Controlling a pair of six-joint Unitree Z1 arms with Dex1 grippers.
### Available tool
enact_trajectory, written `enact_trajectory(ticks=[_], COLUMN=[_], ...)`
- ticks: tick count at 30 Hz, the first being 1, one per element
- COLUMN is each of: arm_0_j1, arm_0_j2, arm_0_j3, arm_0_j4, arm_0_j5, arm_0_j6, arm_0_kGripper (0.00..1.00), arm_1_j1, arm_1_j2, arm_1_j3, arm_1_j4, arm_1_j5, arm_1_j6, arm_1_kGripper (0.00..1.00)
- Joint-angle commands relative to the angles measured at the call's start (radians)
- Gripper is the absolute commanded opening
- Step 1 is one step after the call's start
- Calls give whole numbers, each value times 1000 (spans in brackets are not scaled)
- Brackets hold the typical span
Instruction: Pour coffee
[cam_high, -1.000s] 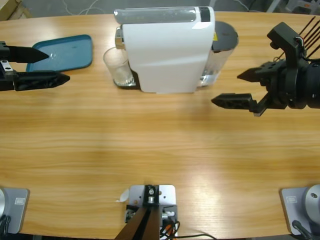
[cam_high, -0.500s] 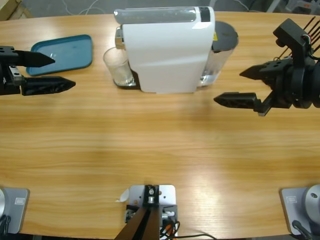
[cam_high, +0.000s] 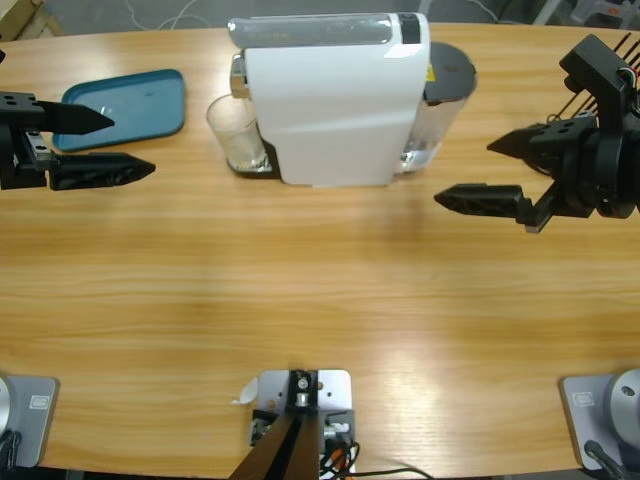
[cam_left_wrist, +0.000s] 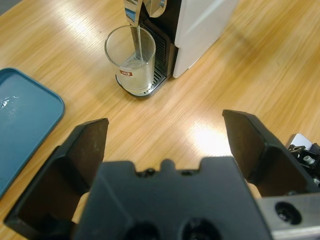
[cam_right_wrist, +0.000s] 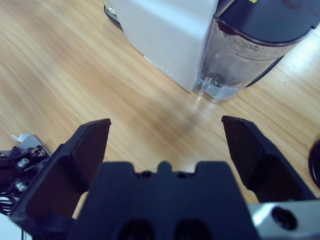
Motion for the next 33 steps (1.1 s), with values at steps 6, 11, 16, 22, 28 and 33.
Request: enact_trajectory(ticks=[6,11,16,22,28,33], arm_0_j1=[3,3,3,3,3,3], arm_0_j2=[37,43,46,48,57,68], arm_0_j3=[8,15,15,14,5,-5], arm_0_j4=[-9,-9,-9,-9,-9,-9], arm_0_j5=[-2,-2,-2,-2,-2,-2], arm_0_j6=[10,8,8,11,11,11], arm_0_kGripper=[1000,1000,1000,1000,1000,1000], arm_1_j1=[11,11,11,11,11,11], arm_1_j2=[-12,-12,-15,-12,-12,-11], arm_1_j3=[27,27,28,28,29,30], arm_1_j4=[13,13,13,12,11,10], arm_1_j5=[-12,-14,-16,-16,-16,-19], arm_1_j6=[-13,-13,-13,-13,-15,-15], arm_1_kGripper=[1000,1000,1000,1000,1000,1000])
